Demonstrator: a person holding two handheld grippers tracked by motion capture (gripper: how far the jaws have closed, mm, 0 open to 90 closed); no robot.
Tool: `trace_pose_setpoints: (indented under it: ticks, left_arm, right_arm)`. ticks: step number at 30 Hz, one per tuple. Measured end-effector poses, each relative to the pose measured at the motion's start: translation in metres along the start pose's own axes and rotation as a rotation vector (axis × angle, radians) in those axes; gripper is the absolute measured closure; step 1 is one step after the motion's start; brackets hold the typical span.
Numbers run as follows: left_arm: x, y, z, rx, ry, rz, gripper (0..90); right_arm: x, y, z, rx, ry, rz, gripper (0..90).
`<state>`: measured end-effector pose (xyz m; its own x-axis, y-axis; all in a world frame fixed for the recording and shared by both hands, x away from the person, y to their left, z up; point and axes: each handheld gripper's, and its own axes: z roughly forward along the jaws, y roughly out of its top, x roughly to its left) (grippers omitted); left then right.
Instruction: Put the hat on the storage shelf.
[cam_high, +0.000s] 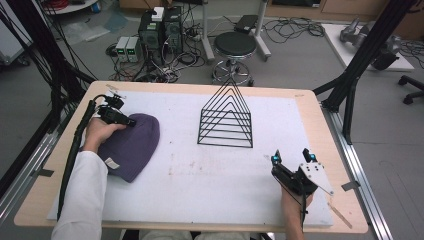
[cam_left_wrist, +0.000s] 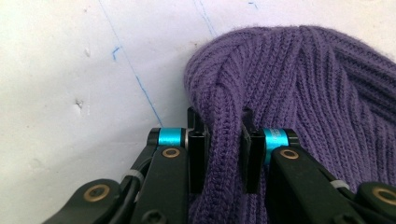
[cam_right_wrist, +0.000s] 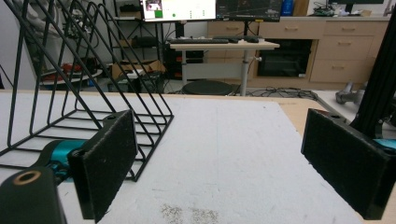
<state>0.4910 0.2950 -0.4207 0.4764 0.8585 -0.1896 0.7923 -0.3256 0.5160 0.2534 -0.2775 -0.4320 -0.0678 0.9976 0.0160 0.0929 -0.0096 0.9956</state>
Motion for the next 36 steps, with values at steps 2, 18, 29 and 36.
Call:
trace_pose_setpoints:
  ticks: [2,18,29,36]
  left_arm:
    - [-0.001,0.0,0.0,-0.003,0.009,0.006,77.9]
    - [-0.038,-0.021,-0.017,-0.249,0.286,0.055,78.1]
    - [-0.073,-0.041,-0.058,-0.567,0.425,0.128,78.0]
    - [-0.097,-0.051,-0.083,-0.742,0.454,0.152,78.0]
  right_arm:
    - [0.0,0.0,0.0,0.0,0.001,-0.001,10.0]
    - [0.0,0.0,-0.001,-0.004,0.016,-0.01,10.1]
    - [0.001,-0.001,0.0,0.001,0.023,-0.014,10.1]
    - [0.002,0.0,-0.001,-0.006,0.029,-0.007,10.0]
